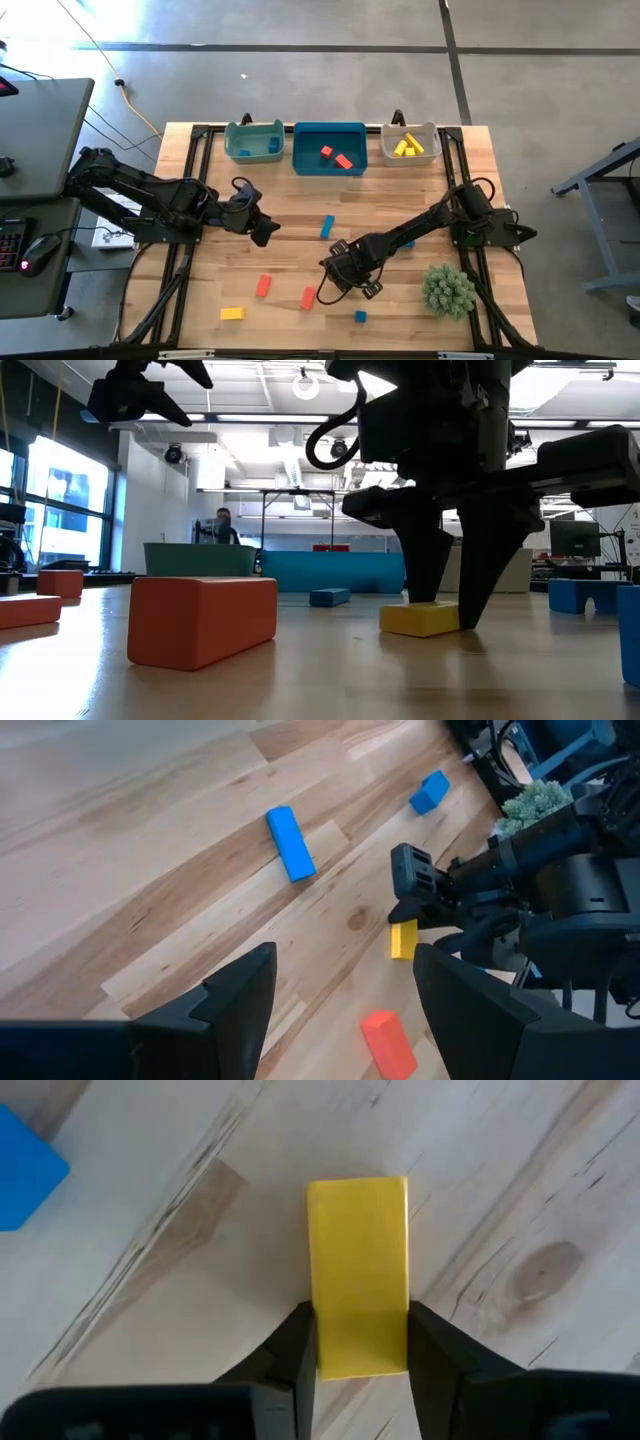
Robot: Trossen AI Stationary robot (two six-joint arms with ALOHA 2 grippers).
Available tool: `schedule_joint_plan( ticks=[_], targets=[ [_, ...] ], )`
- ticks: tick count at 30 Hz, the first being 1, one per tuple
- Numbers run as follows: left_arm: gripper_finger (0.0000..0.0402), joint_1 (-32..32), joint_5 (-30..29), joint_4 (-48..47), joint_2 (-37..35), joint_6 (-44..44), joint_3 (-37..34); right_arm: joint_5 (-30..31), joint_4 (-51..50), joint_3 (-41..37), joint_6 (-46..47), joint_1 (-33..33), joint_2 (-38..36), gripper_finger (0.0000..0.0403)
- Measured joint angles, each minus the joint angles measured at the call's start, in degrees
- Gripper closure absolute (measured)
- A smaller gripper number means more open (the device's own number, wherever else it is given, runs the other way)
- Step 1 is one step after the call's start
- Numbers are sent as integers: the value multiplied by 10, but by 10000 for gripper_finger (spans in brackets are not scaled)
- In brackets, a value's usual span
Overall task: Sort & place blocks by color
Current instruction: Put the yellow block into the white bin
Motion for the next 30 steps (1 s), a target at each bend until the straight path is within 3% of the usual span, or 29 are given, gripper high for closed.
schedule_joint_plan(
  ticks=[9, 20, 25, 30],
  targets=[
    [174, 0, 0, 0, 0, -2, 0, -4, -19, -4, -31, -26, -15, 311],
    [174, 0, -15, -3, 0, -20, 0, 29, -48, -4, -62, -104, -87, 311],
    [174, 2, -57, -5, 0, -20, 0, 31, -53, -4, -77, -134, -120, 311],
    [174, 2, -149, -5, 0, -19, 0, 57, -66, -4, -87, -161, -154, 311]
  ],
)
